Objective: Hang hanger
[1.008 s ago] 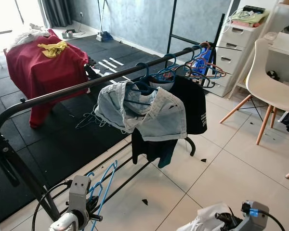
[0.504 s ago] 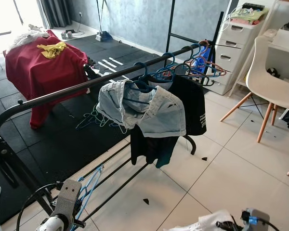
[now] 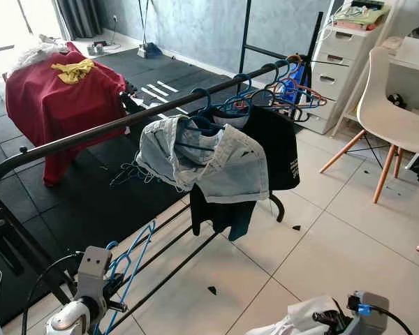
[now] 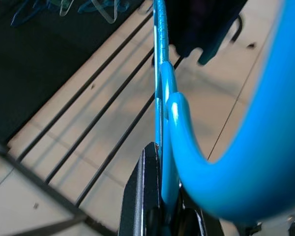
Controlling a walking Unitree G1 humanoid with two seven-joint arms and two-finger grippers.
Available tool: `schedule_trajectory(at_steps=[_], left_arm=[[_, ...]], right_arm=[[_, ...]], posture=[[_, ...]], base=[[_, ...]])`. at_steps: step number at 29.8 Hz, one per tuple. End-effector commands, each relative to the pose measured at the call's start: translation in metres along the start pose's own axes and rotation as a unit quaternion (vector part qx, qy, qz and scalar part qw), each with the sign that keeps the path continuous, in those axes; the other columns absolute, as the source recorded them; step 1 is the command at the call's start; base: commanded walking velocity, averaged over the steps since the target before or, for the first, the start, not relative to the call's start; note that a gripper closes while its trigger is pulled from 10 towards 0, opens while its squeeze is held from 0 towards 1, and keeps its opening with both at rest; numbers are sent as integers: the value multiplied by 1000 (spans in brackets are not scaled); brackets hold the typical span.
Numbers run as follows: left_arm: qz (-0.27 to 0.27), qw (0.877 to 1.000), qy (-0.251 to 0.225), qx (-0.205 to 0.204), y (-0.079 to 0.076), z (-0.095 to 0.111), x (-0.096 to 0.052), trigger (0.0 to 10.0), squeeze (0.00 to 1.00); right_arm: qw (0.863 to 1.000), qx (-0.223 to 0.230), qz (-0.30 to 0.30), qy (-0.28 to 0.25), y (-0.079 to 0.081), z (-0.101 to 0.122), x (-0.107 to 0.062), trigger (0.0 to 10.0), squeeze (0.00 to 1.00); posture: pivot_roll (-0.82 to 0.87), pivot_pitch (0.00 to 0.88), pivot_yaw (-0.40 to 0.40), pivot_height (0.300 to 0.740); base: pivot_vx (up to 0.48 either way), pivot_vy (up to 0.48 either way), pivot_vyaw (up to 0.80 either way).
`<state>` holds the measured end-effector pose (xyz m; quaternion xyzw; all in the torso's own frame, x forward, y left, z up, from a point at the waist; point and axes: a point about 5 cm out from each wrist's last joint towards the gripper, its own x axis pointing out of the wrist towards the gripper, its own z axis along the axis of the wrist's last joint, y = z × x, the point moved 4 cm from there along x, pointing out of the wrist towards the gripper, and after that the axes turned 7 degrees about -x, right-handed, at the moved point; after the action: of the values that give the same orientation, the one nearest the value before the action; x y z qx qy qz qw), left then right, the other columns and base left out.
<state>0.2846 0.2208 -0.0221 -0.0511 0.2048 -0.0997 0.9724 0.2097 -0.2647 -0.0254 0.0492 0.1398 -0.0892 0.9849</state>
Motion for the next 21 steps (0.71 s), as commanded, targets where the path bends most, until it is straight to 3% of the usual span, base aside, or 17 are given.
schedule_trajectory(at_steps=[1,3,8,21], left_arm=[[-11,1000,-2,-11,1,-2,-5,10000,0],[-14,1000,-3,-13,0,-2,-5,10000,0],[-72,997,-22,-22,-22,1,-7,10000,0],[-63,997,-29,-44,-19,10,-6,10000,0]], right_arm=[[1000,2,1,-3,-3,2,-3,10000,0],[1000,1,0,-3,-3,3,-4,10000,0],[1000,4,3,-3,-6,3,-12,10000,0],[1000,11,-13,0,-10,6,-7,10000,0]], posture=[[-44,82,-3,740],[-44,82,-3,740],[-50,111,-19,740],[-26,128,-6,740]], base=[[0,0,0],[0,0,0],[0,0,0],[0,0,0]])
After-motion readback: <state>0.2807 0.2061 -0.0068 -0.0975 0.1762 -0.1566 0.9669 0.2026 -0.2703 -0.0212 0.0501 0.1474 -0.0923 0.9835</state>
